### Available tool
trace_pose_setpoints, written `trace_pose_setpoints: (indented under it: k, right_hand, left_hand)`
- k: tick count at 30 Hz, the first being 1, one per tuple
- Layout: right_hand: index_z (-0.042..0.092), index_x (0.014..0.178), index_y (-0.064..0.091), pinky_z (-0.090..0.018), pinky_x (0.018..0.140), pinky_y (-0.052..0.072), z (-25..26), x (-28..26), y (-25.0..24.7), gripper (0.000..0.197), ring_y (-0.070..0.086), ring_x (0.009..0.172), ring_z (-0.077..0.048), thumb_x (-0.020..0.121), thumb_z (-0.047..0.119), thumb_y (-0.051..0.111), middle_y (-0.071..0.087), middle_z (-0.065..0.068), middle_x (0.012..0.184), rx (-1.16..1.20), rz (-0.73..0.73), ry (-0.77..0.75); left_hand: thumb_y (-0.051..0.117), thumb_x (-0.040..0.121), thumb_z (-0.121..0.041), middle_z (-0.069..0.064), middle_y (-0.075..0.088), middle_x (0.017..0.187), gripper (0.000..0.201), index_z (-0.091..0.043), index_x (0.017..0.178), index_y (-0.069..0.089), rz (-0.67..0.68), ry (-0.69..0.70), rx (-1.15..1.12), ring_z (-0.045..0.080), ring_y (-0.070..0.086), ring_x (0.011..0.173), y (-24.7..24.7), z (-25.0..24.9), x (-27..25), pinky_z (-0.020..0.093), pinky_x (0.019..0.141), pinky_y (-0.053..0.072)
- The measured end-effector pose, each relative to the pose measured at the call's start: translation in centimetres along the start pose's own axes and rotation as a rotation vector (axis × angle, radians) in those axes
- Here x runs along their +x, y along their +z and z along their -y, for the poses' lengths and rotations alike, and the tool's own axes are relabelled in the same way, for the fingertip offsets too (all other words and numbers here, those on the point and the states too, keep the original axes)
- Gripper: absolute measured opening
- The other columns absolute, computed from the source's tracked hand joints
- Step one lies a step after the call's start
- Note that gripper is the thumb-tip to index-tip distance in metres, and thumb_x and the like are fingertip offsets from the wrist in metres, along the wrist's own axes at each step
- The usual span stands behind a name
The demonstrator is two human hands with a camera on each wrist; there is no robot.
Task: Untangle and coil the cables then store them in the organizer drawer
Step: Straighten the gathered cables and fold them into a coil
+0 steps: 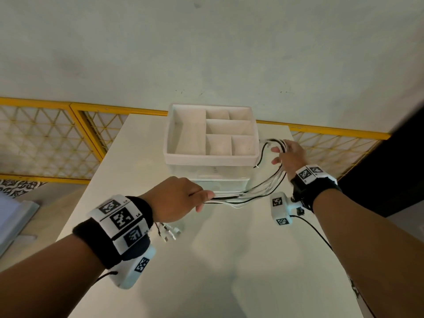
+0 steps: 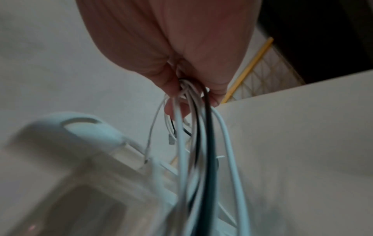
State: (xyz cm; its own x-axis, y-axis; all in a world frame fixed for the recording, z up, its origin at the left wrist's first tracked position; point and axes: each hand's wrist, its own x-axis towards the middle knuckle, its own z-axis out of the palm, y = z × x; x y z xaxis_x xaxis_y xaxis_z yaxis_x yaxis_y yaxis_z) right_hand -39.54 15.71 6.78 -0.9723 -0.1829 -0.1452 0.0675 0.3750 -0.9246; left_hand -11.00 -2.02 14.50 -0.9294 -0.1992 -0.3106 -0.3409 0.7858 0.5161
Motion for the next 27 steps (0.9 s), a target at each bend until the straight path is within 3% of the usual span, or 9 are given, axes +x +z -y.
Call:
trace_pose_setpoints:
  k: [4, 6, 8, 10, 12, 15, 20, 22, 27]
  right_hand:
    - [0.006, 0.125, 0.056, -0.022, 0.037, 0.041, -5.3, -2.5, -0.3, 0.035, 0.058, 0.041, -0.016, 0.097, -0.005, 0.036, 0.068, -0.017, 0.093, 0.050, 0.012, 0.188]
    - [0.007, 0.134, 0.052, -0.022, 0.039, 0.047, -7.9, -3.9, -0.3, 0.040, 0.065, 0.049, -0.014, 0.097, -0.006, 0.043, 0.068, -0.018, 0.100, -0.111, 0.062, 0.286]
    - [0.003, 0.147, 0.040, -0.033, 0.069, 0.060, -9.9, -4.6, -0.3, 0.054, 0.072, 0.085, -0.025, 0.094, -0.002, 0.051, 0.063, -0.021, 0.122, -0.278, 0.162, 0.392]
    - [0.005, 0.152, 0.029, -0.043, 0.104, 0.048, -9.7, -5.8, -0.6, 0.064, 0.057, 0.123, -0.034, 0.093, 0.011, 0.055, 0.049, -0.019, 0.143, -0.568, 0.268, 0.422]
    - [0.005, 0.144, 0.042, -0.039, 0.104, 0.043, -7.1, -7.5, -0.8, 0.056, 0.049, 0.132, -0.037, 0.091, 0.017, 0.056, 0.046, -0.020, 0.144, -0.821, 0.258, 0.341]
    - [0.010, 0.107, 0.068, -0.031, 0.080, 0.046, -1.9, -10.2, -0.9, 0.024, 0.063, 0.102, -0.028, 0.086, 0.016, 0.056, 0.066, -0.012, 0.113, -0.859, 0.327, 0.107]
    - [0.024, 0.105, 0.071, -0.026, 0.064, 0.051, 3.7, -16.7, 0.5, 0.031, 0.058, 0.062, -0.014, 0.080, 0.007, 0.075, 0.073, -0.006, 0.104, -0.439, 0.934, -0.137]
    - [0.026, 0.087, 0.071, -0.027, 0.060, 0.049, 3.6, -18.1, 1.5, 0.007, 0.058, 0.055, -0.016, 0.085, 0.020, 0.073, 0.074, -0.013, 0.087, -0.537, 0.938, -0.269]
    - [0.034, 0.064, 0.064, -0.011, 0.053, 0.042, 2.2, -16.5, -0.3, 0.028, 0.058, 0.044, -0.002, 0.088, 0.022, 0.071, 0.060, 0.015, 0.046, -0.670, 0.709, -0.329]
  left_hand:
    - [0.039, 0.096, -0.060, -0.007, 0.056, 0.054, 0.052, -0.023, 0.073, 0.066, -0.004, 0.016, 0.038, 0.003, 0.056, 0.050, 2.2, -0.3, 0.3, 0.027, 0.065, 0.048]
    - [0.039, 0.095, -0.061, -0.008, 0.057, 0.059, 0.051, -0.023, 0.076, 0.068, 0.018, 0.008, 0.085, 0.010, 0.058, 0.062, 3.3, -0.5, 0.4, 0.030, 0.068, 0.046]
    - [0.040, 0.096, -0.060, -0.010, 0.056, 0.060, 0.050, -0.024, 0.078, 0.069, 0.043, 0.012, 0.121, 0.011, 0.056, 0.064, 4.2, -1.0, 0.5, 0.029, 0.066, 0.042]
    - [0.040, 0.097, -0.058, -0.010, 0.058, 0.062, 0.049, -0.022, 0.080, 0.069, 0.050, 0.027, 0.135, 0.014, 0.060, 0.068, 4.5, -1.4, 0.7, 0.030, 0.071, 0.046]
    - [0.039, 0.097, -0.058, -0.007, 0.062, 0.069, 0.052, -0.019, 0.082, 0.070, 0.026, 0.042, 0.153, 0.019, 0.063, 0.074, 4.6, -1.7, 0.9, 0.032, 0.075, 0.050]
    - [0.037, 0.098, -0.058, -0.007, 0.059, 0.068, 0.054, -0.019, 0.081, 0.070, -0.011, 0.052, 0.164, 0.019, 0.060, 0.072, 4.5, -1.9, 1.3, 0.033, 0.077, 0.051]
    - [0.038, 0.097, -0.058, -0.009, 0.060, 0.067, 0.050, -0.028, 0.061, 0.057, -0.021, 0.093, 0.123, 0.015, 0.060, 0.069, 4.2, -1.9, 1.7, 0.033, 0.071, 0.050]
    - [0.046, 0.094, -0.058, -0.008, 0.057, 0.061, 0.046, -0.028, 0.060, 0.055, 0.018, 0.133, 0.079, 0.011, 0.054, 0.059, 3.9, -1.6, 1.6, 0.029, 0.062, 0.044]
    - [0.059, 0.093, -0.048, -0.006, 0.052, 0.065, 0.037, -0.023, 0.067, 0.047, 0.059, 0.069, 0.026, 0.009, 0.048, 0.060, 3.9, 2.5, 0.1, 0.022, 0.056, 0.035]
